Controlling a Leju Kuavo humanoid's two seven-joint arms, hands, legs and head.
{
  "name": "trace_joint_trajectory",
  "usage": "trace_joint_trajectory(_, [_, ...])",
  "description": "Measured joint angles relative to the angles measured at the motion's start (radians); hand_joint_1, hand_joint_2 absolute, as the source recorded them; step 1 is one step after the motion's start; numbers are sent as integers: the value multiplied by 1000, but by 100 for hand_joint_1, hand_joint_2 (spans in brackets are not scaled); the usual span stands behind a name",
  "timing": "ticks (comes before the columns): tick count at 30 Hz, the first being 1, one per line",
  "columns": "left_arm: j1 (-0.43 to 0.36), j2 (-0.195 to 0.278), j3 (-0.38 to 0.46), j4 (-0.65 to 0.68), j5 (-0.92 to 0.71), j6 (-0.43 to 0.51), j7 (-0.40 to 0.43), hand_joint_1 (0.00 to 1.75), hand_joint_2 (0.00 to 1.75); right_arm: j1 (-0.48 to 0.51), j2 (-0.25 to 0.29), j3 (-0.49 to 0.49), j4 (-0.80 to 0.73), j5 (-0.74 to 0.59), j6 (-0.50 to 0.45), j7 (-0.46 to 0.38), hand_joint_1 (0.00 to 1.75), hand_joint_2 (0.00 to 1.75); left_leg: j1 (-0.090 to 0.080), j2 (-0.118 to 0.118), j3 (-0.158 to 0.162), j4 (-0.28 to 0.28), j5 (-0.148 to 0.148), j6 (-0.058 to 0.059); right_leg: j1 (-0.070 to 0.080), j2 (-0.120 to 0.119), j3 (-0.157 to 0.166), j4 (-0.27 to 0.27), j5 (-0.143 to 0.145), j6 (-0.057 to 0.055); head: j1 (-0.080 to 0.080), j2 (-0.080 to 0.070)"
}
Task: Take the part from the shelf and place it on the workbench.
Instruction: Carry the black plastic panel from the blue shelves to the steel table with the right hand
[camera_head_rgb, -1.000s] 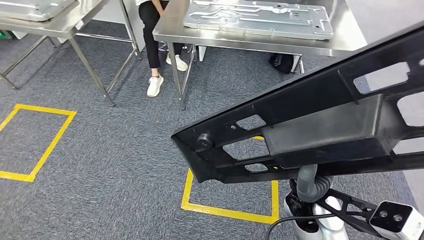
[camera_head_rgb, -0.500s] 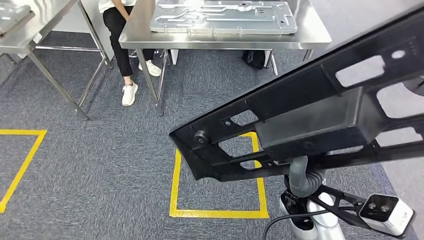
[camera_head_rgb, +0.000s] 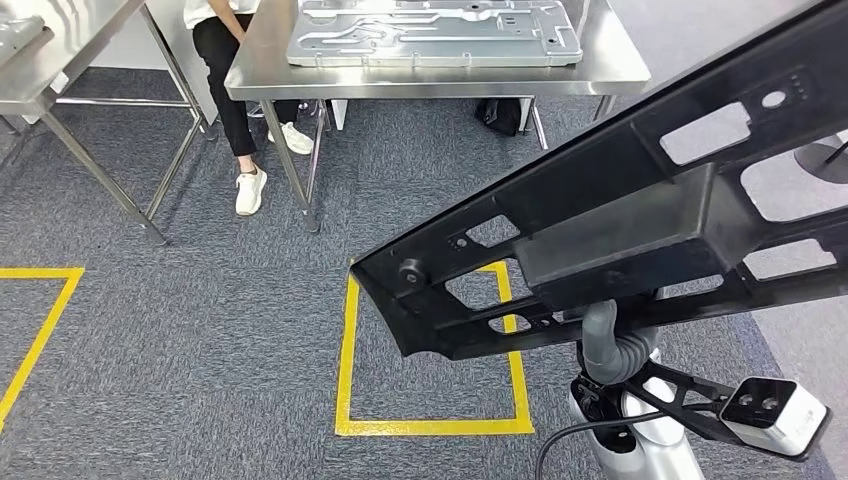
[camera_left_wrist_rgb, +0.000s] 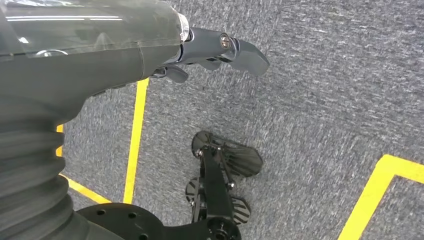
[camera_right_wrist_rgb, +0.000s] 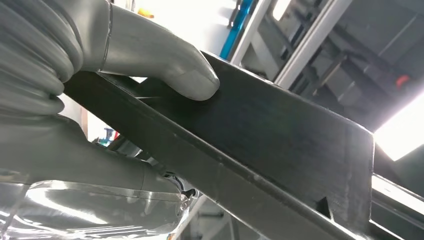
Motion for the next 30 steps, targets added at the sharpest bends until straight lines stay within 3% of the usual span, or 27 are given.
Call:
trace_joint_trajectory(2, [0, 0, 0, 0, 0, 0, 0, 0, 175, -1, -1, 3, 0, 1, 0, 0, 175, 175, 3, -1, -5, 19, -17, -11, -3, 2, 5, -7, 3, -13, 0, 0])
trace_joint_trajectory(3, [0, 1, 0, 0, 0, 0, 0, 0, 175, -1, -1, 4, 0, 1, 0, 0, 175, 175, 4, -2, -20, 56, -41, -14, -4, 3, 7, -11, 4, -20, 0, 0])
trace_joint_trajectory(6, [2, 2, 0, 0, 0, 1, 0, 0, 175, -1, -1, 8, 5, 2, 1, 0, 175, 175, 5, -4, -112, 251, -130, -19, 1, 6, 9, -12, 3, -30, 0, 0])
trace_joint_trajectory(7, [3, 2, 0, 0, 0, 1, 0, 0, 175, -1, -1, 9, 7, 2, 1, 0, 175, 175, 5, -4, -132, 289, -136, -19, 2, 8, 10, -11, 2, -31, 0, 0])
trace_joint_trajectory(8, [4, 2, 0, 0, 0, 1, 0, 0, 175, 0, -1, 10, 9, 3, 1, 0, 175, 175, 5, -4, -134, 289, -122, -19, 3, 10, 11, -11, 1, -31, 0, 0])
trace_joint_trajectory(9, [5, 2, 0, 0, 0, 1, 0, 0, 175, 0, -1, 12, 11, 4, 1, 0, 175, 175, 5, -4, -115, 244, -89, -16, 4, 13, 14, -10, 0, -30, 0, 0])
trace_joint_trajectory(11, [5, 3, 0, 0, 0, 1, -1, 0, 175, 0, 0, 15, 11, 9, 2, 0, 175, 175, 3, -8, -50, 101, -20, -9, 7, 17, 17, -7, -5, -25, 0, 0])
trace_joint_trajectory(13, [5, 3, 0, 0, 0, 1, -4, 0, 175, 0, 1, 16, 12, 17, 5, 0, 175, 175, 0, -12, -13, 19, 3, 2, 9, 20, 15, -3, -7, -16, 0, 0])
trace_joint_trajectory(17, [6, 3, 0, 0, -1, 1, -10, 0, 175, -3, 5, 21, 13, 23, -1, 0, 175, 175, 0, -12, -7, 4, 2, 26, 7, 18, 8, 14, -19, 7, 0, 0])
trace_joint_trajectory(19, [5, 3, 0, 0, -3, -1, -12, 0, 175, -8, 5, 25, 13, 22, -14, 0, 175, 175, 3, -11, -3, 0, 2, 37, 4, 14, -33, 101, -64, 16, 0, 0])
trace_joint_trajectory(21, [4, 3, 0, 0, -4, -1, -12, 0, 175, -12, 5, 30, 15, 21, -24, 0, 175, 175, 2, -10, -2, 0, -3, 42, 1, 13, -108, 239, -116, 21, 0, 0])
trace_joint_trajectory(22, [5, 3, 0, 0, -4, -1, -12, 0, 175, -12, 5, 32, 16, 20, -29, 0, 175, 175, 1, -10, 1, 0, -6, 42, 0, 12, -136, 283, -123, 23, 0, 0])
trace_joint_trajectory(23, [5, 3, 0, 0, -5, 0, -12, 0, 175, -12, 5, 34, 18, 19, -33, 0, 175, 175, 1, -10, 5, 1, -10, 41, -2, 11, -146, 291, -109, 24, 0, 0])
trace_joint_trajectory(24, [5, 3, 0, 0, -5, 0, -12, 0, 175, -13, 5, 37, 19, 18, -37, 0, 175, 175, 1, -10, 11, 1, -15, 39, -3, 9, -134, 257, -78, 23, 0, 0])
trace_joint_trajectory(26, [6, 3, 0, 0, -6, 0, -12, 0, 175, -17, 5, 41, 19, 16, -40, 0, 175, 175, 0, -10, 28, 0, -28, 33, -1, 2, -70, 119, -2, 17, 0, 0])
trace_joint_trajectory(27, [5, 3, 0, 0, -6, -1, -12, 0, 175, -20, 5, 43, 19, 15, -41, 0, 175, 175, -1, -9, 33, 1, -35, 28, 2, -2, -41, 59, 15, 12, 0, 0])
trace_joint_trajectory(28, [5, 3, 0, 0, -7, -1, -12, 0, 175, -23, 5, 45, 19, 13, -41, 0, 175, 175, -2, -9, 37, 0, -41, 23, 5, -5, -23, 22, 18, 7, 0, 0])
trace_joint_trajectory(30, [3, 3, 0, 0, -7, -1, -12, 0, 175, -26, 4, 47, 19, 10, -42, 0, 175, 175, -3, -6, 42, -5, -50, 11, 11, -4, -14, 5, 1, -4, 0, 0])
